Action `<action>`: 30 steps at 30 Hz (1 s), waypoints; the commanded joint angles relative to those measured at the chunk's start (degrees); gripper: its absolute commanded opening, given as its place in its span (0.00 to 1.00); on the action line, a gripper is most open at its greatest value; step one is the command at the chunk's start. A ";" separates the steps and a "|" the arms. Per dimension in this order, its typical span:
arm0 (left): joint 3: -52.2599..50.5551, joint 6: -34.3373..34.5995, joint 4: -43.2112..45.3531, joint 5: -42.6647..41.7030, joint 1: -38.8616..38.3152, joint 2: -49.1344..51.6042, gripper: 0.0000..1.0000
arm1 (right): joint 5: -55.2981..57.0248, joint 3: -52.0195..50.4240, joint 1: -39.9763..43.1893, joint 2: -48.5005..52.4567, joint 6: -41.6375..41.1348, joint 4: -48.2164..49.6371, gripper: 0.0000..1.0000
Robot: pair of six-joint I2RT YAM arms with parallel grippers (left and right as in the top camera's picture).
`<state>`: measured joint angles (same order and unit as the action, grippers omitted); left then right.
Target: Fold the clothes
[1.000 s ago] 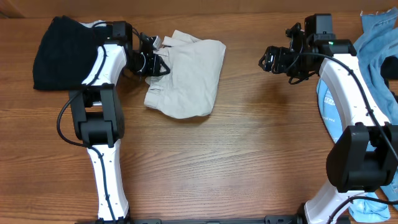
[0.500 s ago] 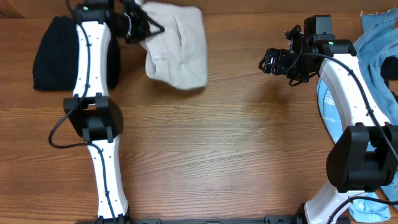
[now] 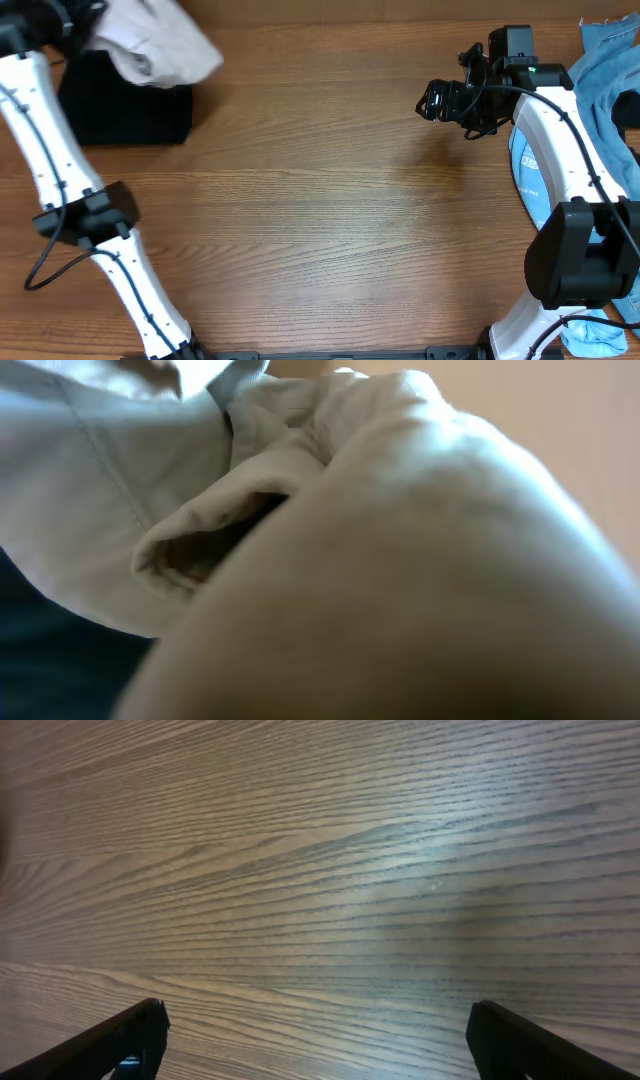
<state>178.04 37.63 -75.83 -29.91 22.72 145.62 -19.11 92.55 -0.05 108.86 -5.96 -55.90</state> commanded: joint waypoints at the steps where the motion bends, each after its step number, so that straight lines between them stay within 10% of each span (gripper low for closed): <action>1: 1.99 5.18 3.74 2.25 3.87 -4.22 0.04 | 0.00 0.07 -0.20 -1.97 0.04 -0.11 1.00; 20: -24.17 32.24 31.41 8.96 0.57 -2.47 0.04 | 0.00 0.07 -0.20 -1.97 0.02 -1.68 1.00; 30: -25.03 30.73 -6.84 9.38 4.52 -2.49 0.15 | 0.00 0.07 -0.20 -1.97 0.02 -1.03 1.00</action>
<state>152.97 68.93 -74.15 -18.85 24.80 145.49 -19.07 92.55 -0.05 108.86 -6.00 -57.32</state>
